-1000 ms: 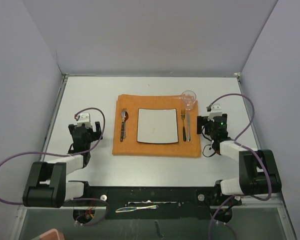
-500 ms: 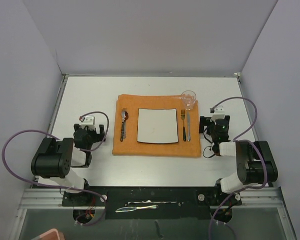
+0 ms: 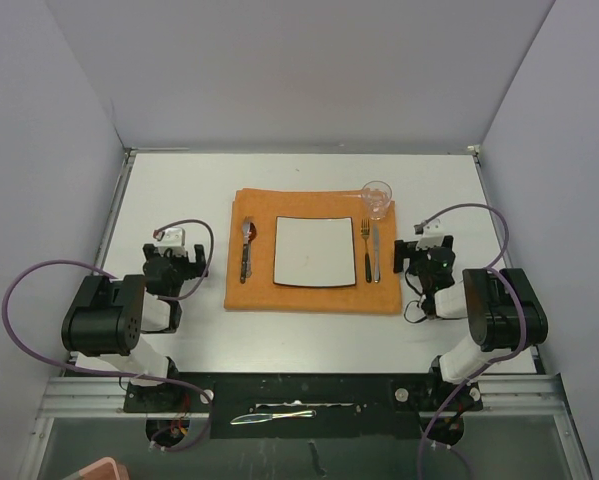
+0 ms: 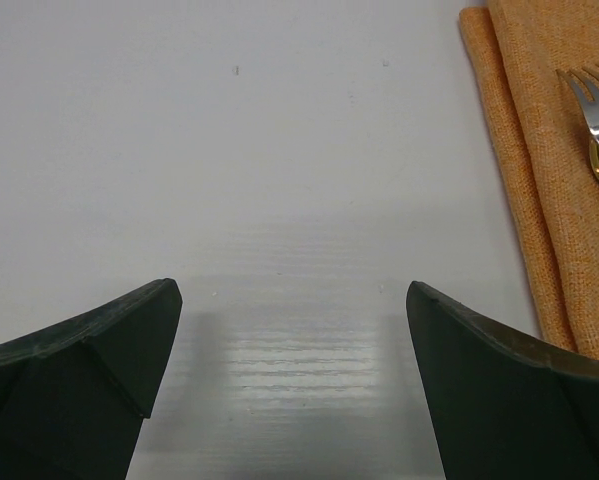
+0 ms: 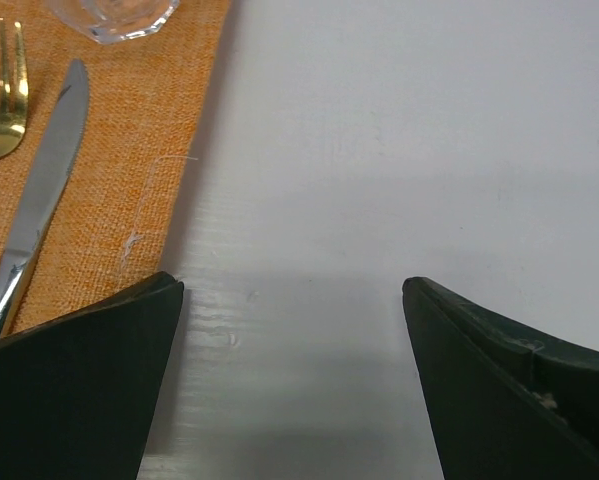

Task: Set the dinner table for one person
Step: Reset both arms

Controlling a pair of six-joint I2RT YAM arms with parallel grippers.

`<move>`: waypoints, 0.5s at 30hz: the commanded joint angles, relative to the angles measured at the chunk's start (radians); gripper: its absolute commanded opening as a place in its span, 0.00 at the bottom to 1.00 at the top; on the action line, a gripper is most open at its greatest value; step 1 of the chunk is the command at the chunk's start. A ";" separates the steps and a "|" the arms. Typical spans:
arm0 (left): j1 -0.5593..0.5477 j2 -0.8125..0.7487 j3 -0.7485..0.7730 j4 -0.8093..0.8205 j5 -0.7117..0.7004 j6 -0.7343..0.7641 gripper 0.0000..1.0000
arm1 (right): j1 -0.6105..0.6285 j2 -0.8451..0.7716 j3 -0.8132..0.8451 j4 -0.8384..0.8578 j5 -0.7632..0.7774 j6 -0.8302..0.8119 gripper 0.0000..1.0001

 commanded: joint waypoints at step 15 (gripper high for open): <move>0.021 0.005 0.044 0.025 -0.013 -0.035 0.98 | 0.026 -0.003 0.025 0.061 0.030 -0.010 0.98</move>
